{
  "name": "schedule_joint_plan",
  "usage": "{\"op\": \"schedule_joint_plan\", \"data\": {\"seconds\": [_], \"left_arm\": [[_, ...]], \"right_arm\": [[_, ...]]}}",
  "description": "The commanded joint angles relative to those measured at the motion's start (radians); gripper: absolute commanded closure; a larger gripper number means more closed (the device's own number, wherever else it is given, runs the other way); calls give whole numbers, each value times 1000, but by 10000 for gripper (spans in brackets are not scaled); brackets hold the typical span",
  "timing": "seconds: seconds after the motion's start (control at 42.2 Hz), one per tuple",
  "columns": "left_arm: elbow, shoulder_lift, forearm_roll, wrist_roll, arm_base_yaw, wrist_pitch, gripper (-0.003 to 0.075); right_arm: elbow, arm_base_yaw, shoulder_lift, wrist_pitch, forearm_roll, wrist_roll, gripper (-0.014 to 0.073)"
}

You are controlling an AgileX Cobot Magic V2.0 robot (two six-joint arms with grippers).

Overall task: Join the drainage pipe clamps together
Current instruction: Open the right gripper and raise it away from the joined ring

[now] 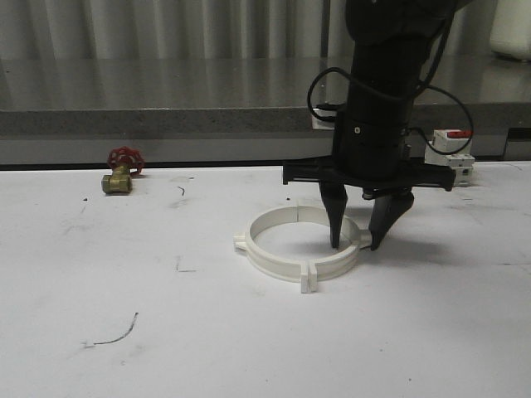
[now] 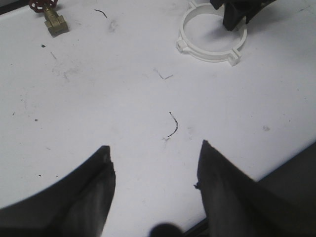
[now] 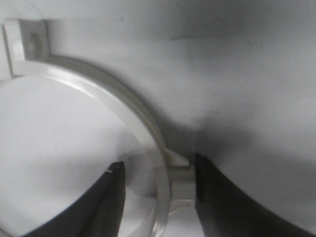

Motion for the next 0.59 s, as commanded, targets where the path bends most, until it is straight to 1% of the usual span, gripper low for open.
{"op": "schedule_joint_plan", "data": {"seconds": [0.0,0.142,0.213,0.332,0.403,0.569], "left_arm": [[-26,-2,-9,-12,-7,-63,358],[-26,-2,-9,-12,-7,-63,358],[-26,-2,-9,-12,-7,-63,358],[-26,-2,-9,-12,-7,-63,358],[-26,-2,-9,-12,-7,-63,358],[-26,-2,-9,-12,-7,-63,358]], "right_arm": [[-21,2,-81,-19,-23,-3,230],[-21,1,-150,14,-96,-10,230],[-21,0,-201,18,-126,-65,230],[-21,-9,-299,-6,-124,-209,230],[-17,-18,-366,-11,-117,-263,230],[28,-50,-540,-40,-113,-275,230]]}}
